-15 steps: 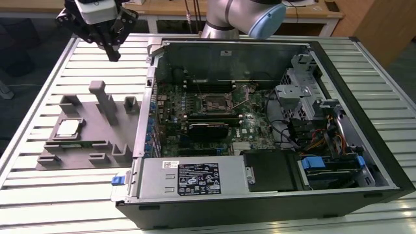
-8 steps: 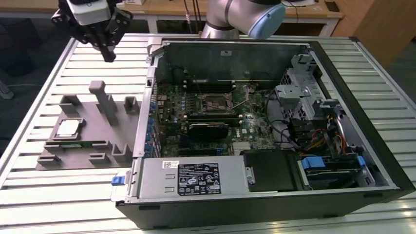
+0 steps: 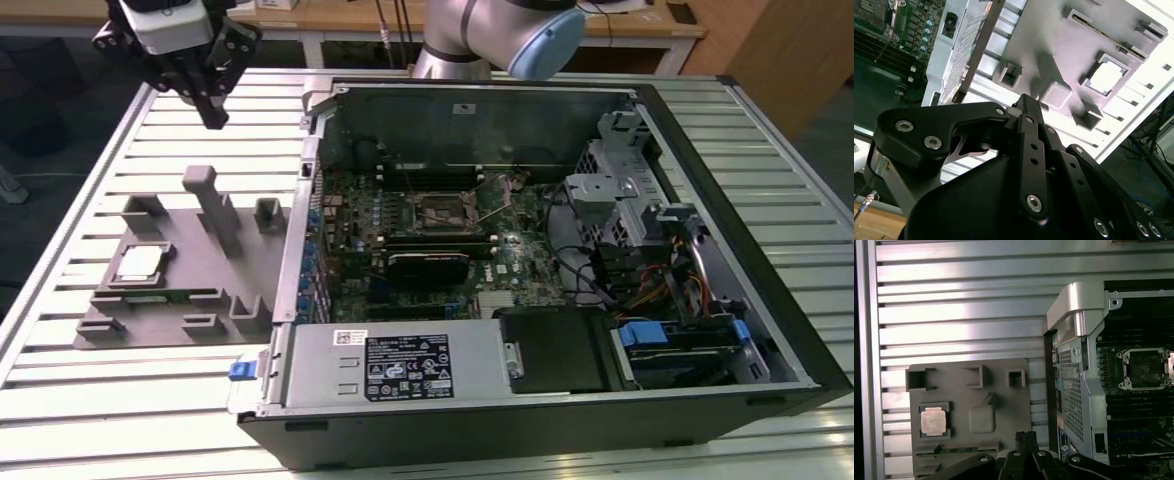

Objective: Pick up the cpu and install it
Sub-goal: 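Reach for the cpu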

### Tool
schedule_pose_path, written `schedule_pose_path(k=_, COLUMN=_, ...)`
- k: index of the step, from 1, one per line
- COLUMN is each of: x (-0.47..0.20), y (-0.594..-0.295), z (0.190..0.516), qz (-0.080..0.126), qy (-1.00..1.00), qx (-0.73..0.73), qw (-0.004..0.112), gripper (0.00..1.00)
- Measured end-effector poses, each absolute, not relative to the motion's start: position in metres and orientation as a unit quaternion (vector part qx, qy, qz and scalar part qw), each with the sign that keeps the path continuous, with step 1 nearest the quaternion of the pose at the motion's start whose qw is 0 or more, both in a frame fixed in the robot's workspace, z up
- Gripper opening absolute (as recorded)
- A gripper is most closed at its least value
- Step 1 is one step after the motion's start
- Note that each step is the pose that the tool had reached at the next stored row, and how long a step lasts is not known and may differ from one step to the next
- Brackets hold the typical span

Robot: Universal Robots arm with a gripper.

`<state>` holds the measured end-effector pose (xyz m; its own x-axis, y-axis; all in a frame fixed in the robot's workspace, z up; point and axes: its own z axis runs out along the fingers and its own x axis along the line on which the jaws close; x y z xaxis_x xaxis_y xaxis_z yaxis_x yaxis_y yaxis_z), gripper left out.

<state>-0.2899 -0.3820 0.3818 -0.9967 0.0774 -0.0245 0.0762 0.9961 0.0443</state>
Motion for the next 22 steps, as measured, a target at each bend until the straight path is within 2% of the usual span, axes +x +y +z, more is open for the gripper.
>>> schedule_pose_path(k=22, x=-0.317, y=-0.382, z=0.375, qz=0.022, qy=0.999, qx=0.038, qw=0.013, gripper=0.11)
